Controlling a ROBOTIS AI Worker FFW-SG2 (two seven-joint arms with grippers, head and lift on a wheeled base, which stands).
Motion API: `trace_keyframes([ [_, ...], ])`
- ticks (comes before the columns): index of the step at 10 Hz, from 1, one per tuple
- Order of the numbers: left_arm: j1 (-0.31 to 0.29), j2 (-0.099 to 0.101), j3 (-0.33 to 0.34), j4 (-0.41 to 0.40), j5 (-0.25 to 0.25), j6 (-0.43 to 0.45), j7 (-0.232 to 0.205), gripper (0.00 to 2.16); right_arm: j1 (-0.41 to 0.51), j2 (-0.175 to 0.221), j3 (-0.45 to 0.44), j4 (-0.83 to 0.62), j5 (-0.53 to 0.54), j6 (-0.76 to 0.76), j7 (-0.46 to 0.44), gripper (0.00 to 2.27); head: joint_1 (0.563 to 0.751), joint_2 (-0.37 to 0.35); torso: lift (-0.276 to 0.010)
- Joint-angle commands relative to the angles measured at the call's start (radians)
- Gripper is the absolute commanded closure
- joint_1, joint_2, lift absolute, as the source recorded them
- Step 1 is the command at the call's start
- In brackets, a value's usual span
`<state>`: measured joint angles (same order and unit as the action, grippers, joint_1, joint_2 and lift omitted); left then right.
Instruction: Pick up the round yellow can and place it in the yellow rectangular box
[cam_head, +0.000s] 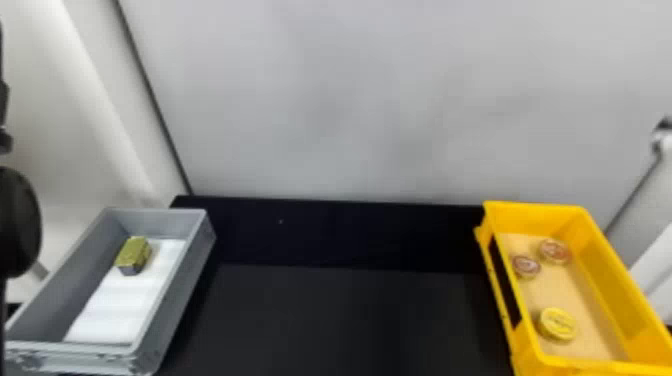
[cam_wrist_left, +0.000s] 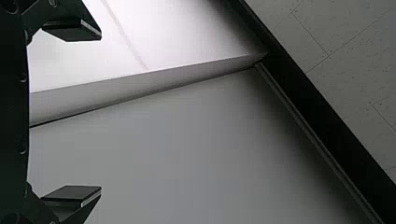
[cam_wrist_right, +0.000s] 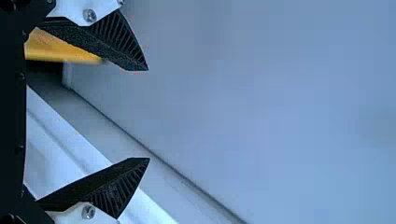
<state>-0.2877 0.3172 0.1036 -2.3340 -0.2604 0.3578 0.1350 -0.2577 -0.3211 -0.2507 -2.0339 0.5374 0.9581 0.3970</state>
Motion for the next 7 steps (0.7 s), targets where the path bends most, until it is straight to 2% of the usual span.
trace_keyframes([
  [1,0.016,0.0,0.018,-0.002,0.007,-0.008,0.0,0.12,-0.02,0.002,0.045,-0.174,0.004,-0.089,-0.155,0.11,0.663,0.054,-0.01],
  [2,0.021,0.0,0.024,-0.002,0.012,-0.011,0.0,0.12,-0.023,0.001,0.091,-0.216,0.004,-0.154,-0.257,0.12,0.663,0.054,-0.01],
  [4,0.03,0.005,0.033,-0.004,0.015,-0.011,0.0,0.12,-0.055,-0.006,0.157,-0.258,-0.008,-0.297,-0.377,0.13,0.663,0.054,-0.01],
  [7,0.035,0.01,0.038,-0.007,0.02,-0.012,0.0,0.12,-0.133,-0.035,0.2,-0.279,-0.04,-0.392,-0.432,0.15,0.663,0.054,-0.01],
])
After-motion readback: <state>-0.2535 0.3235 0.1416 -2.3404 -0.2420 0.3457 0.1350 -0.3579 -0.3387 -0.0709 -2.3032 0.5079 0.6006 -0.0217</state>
